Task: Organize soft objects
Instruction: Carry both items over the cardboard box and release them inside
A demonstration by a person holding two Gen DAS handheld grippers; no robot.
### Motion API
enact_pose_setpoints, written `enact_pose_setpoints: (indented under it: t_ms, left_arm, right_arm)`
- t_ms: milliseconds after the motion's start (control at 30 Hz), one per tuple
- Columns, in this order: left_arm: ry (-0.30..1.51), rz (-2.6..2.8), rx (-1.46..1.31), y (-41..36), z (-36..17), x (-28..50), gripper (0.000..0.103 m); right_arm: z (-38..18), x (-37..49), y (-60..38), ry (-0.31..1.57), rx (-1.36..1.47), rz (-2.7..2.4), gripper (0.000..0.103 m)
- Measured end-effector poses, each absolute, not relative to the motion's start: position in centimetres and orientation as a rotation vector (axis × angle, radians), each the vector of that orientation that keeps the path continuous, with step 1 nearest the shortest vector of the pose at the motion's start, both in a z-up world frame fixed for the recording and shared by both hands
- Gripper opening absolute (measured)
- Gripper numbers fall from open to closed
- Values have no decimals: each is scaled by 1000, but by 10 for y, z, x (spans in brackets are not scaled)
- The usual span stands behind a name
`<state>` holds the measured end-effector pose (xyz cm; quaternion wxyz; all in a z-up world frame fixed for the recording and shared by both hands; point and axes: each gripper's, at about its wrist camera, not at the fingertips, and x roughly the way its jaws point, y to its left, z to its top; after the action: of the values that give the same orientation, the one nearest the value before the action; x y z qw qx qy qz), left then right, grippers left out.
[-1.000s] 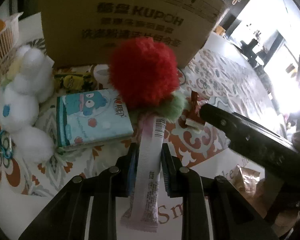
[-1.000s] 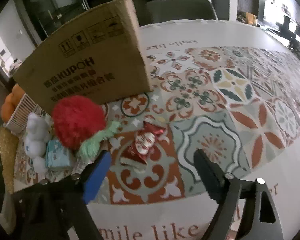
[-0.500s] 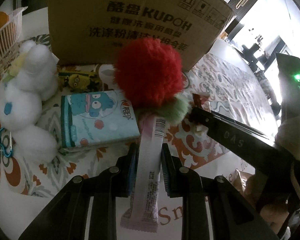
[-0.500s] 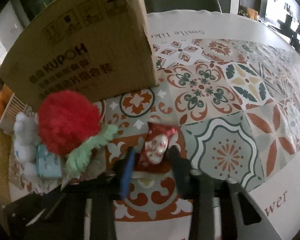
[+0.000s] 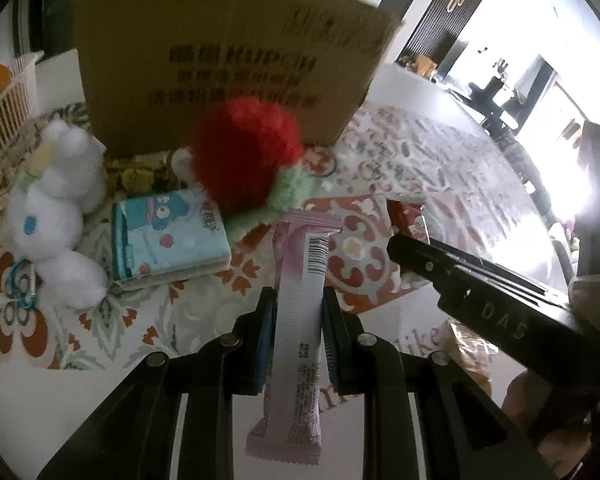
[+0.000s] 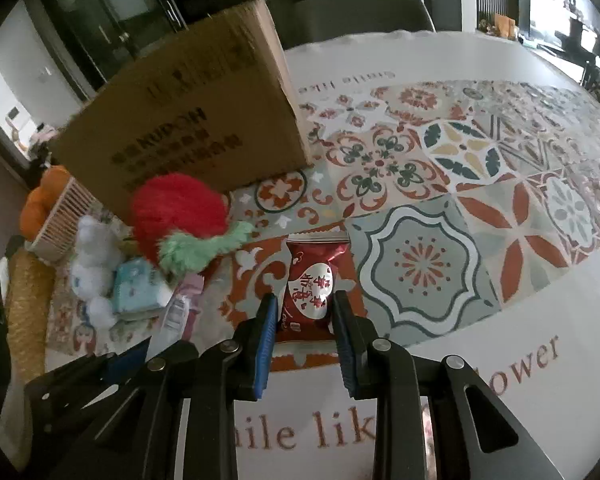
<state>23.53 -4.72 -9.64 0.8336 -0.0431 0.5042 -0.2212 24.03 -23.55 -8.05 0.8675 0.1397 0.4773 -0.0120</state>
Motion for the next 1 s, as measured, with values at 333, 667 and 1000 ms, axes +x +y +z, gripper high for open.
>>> enact_pose_setpoints:
  t_ms: [333,667,1000]
  left_arm:
    - [959,-405,-78,-28,-61,220,23]
    - [838,-401,-81,-15,-25,210,23]
    - [724,-392,-49,-8,12,215,23]
  right_arm:
    - [-51,221,-222,919,248,14,29]
    - [-15,211,-206,838,212,57,29]
    - [20,212,-195,750,180,74,29]
